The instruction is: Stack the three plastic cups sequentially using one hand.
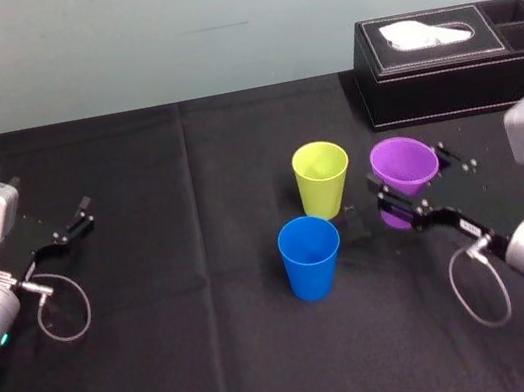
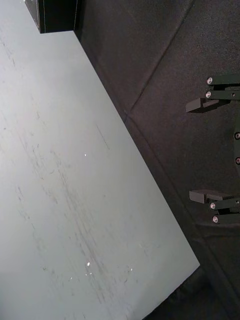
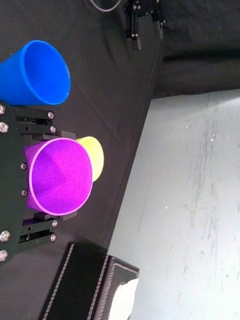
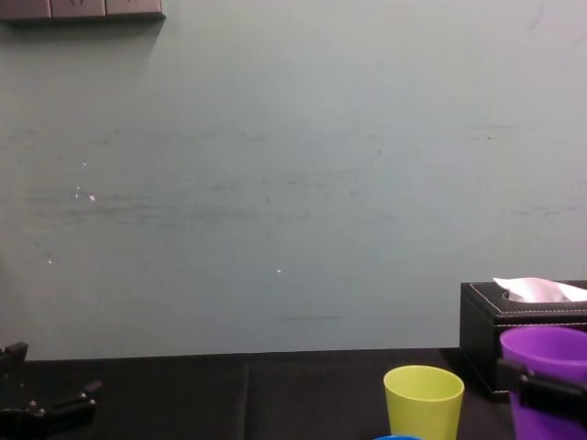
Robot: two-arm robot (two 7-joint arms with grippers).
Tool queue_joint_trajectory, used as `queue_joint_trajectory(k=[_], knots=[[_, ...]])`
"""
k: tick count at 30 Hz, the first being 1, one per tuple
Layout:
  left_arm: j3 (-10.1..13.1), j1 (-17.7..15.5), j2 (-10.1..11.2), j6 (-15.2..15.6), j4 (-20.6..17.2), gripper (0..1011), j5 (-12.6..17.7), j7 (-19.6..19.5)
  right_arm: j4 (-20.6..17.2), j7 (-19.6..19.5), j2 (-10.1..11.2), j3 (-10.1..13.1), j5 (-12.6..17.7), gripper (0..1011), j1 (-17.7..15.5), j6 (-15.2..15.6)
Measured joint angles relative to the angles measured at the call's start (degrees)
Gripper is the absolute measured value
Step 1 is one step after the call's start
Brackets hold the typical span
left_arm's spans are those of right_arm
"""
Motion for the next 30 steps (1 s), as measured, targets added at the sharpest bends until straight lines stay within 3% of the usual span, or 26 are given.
queue_joint_trajectory(k=[8, 17, 30], knots=[[0.0, 0.0, 0.0, 0.0, 0.0, 1011, 0.0, 0.0, 0.9, 1.0, -0.4, -1.8, 0.3, 757, 5.9, 3.8], [0.0, 0.0, 0.0, 0.0, 0.0, 1011, 0.0, 0.0, 6.1, 1.3, -3.9, -4.8, 1.6, 757, 14.5, 7.3], [0.0, 0.0, 0.0, 0.0, 0.0, 1011, 0.0, 0.0, 12.7, 1.1, -6.3, -7.6, 1.3, 757, 19.9, 6.4]])
